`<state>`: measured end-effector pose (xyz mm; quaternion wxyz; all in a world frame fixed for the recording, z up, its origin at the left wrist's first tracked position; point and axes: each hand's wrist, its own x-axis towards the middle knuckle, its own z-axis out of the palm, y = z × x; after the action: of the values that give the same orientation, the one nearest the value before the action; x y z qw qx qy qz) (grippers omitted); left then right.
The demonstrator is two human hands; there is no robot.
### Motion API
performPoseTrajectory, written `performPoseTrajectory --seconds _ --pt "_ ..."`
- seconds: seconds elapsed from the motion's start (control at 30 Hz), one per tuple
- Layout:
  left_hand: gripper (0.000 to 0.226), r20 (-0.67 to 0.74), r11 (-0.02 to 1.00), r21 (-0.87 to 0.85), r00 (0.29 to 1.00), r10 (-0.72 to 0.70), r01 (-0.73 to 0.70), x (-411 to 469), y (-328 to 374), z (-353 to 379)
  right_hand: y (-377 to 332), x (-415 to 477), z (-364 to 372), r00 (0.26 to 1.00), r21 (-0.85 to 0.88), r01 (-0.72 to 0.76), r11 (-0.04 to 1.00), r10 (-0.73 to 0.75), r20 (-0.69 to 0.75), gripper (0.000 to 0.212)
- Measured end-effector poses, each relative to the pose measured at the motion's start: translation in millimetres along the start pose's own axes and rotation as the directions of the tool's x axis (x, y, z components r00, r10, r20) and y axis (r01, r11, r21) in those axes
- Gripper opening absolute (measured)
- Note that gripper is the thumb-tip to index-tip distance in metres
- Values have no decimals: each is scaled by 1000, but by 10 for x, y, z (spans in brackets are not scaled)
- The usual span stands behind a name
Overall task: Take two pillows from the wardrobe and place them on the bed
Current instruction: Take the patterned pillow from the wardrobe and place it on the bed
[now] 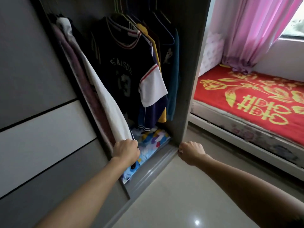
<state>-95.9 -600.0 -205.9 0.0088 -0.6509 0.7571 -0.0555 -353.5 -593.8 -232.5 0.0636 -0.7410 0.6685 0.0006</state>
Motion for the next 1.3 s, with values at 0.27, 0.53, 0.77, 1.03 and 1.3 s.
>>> performPoseTrajectory --seconds 0.27,0.53,0.77,1.03,1.3 --pt "24 204 998 -65 979 2 11 1183 252 1092 398 1231 720 991 -8 64 998 -63 115 20" --pt "21 403 963 -244 915 -9 116 1860 482 2316 614 2483 1578 956 -46 173 984 -156 248 25" --pt "22 495 896 -319 860 -122 310 2033 608 3672 555 3442 2936 889 -31 340 940 -311 336 27" --pt "17 441 848 -263 839 -319 461 2488 640 5430 732 4476 4663 866 -6 443 896 -426 260 32" --pt "16 96 874 -177 892 -442 453 2915 -55 6686 574 5619 5834 836 81 540 838 -522 -170 31"
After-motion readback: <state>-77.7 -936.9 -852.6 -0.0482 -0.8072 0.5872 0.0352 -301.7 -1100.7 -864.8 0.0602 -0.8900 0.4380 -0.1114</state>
